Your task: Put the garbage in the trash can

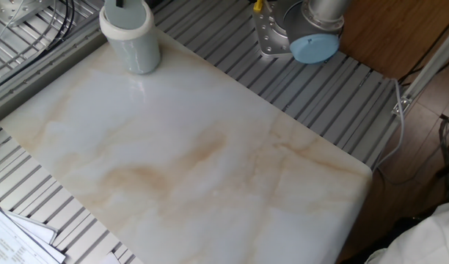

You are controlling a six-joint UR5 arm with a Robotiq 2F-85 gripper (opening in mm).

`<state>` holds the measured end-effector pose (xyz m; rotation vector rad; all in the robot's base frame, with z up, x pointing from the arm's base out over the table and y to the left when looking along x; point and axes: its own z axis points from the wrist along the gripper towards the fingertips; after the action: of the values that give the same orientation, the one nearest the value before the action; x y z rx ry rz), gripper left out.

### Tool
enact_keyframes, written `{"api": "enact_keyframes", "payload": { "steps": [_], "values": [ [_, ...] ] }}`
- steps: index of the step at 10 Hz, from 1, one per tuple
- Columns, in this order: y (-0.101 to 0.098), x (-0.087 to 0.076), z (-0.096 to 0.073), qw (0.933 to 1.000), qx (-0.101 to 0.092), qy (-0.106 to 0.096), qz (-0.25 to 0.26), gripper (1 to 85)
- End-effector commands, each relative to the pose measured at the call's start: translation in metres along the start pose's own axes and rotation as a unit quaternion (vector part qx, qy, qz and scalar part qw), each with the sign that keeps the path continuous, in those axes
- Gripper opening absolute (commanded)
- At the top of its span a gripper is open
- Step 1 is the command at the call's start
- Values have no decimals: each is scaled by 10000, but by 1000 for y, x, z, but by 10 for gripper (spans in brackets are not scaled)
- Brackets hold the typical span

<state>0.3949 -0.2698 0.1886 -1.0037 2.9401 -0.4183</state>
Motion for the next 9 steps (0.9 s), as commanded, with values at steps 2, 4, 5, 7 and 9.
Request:
{"api": "enact_keyframes", "payload": {
  "steps": [2, 4, 5, 7, 9],
  "values": [
    [10, -26, -13, 9999, -81, -65, 28, 17],
    [17, -39, -14, 9999, -120, -114, 26, 17],
    [20, -42, -15, 9998, -150, -137, 22, 17],
    [17, -39, -16, 9998, -127, -129, -49, 17],
    [11, -29, -17, 9998, -126, -129, -110, 17]
  ]
}}
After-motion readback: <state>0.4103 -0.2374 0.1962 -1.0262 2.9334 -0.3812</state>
